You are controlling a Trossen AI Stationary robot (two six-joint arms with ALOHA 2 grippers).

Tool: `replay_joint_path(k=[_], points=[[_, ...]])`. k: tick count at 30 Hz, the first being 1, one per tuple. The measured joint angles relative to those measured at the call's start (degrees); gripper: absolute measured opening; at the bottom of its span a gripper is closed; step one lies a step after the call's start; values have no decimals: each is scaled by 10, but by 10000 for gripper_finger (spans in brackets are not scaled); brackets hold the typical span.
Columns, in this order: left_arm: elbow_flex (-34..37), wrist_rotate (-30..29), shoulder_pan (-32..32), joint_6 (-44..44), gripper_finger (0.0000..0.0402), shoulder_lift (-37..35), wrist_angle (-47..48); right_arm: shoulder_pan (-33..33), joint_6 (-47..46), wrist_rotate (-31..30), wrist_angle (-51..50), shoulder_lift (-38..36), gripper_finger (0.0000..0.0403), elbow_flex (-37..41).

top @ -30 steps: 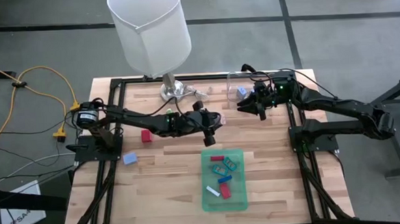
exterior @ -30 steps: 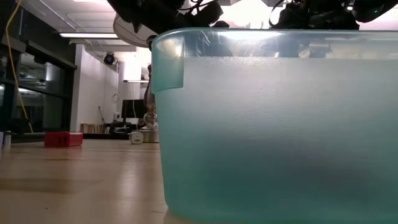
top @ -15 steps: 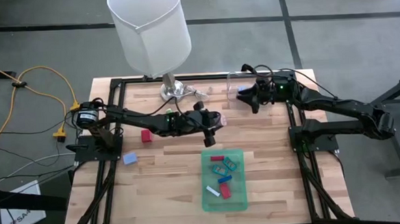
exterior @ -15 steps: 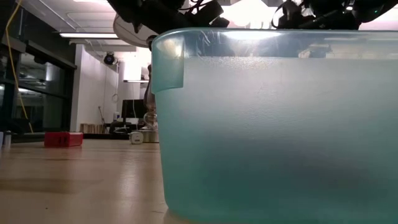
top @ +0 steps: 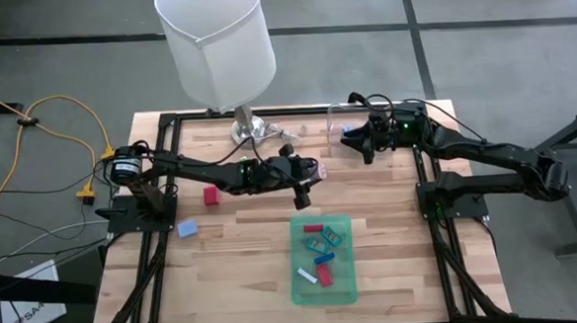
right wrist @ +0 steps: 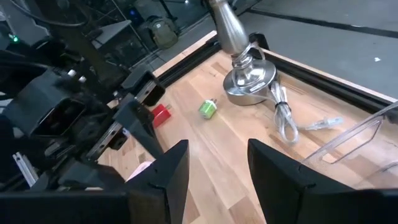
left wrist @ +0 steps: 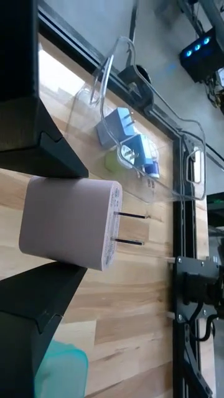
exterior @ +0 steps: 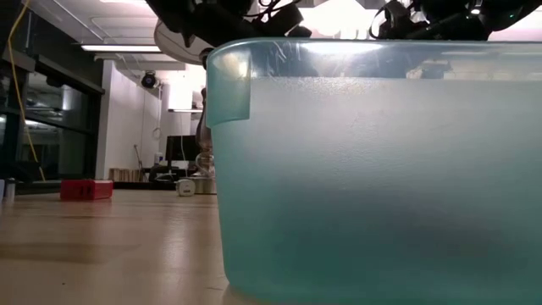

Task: Pick & Place Office items
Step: Put the pink charger adapter into the transparent bin

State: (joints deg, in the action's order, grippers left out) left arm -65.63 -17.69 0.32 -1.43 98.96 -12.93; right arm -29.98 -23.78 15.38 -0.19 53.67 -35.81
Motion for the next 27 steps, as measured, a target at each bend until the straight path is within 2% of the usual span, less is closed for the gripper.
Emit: replay_joint_path(k=[4, 9, 12, 17, 20, 27], points=[[0, 28, 0, -2, 196, 0, 0, 0, 1, 32, 7, 0, 150, 0], [0, 143, 3, -2, 196, 0, 0, 7, 67, 177, -4, 0, 150, 0], [0, 211, 9, -2, 196, 0, 0, 28, 141, 211, -10, 0, 150, 0], [0, 303, 26, 26, 196, 0, 0, 70, 294, 210, -12, 0, 150, 0], [0, 343, 39, 63, 196, 0, 0, 94, 357, 188, -13, 0, 150, 0], [0, 447, 71, 153, 196, 0, 1, 169, 493, 28, -47, 0, 150, 0]])
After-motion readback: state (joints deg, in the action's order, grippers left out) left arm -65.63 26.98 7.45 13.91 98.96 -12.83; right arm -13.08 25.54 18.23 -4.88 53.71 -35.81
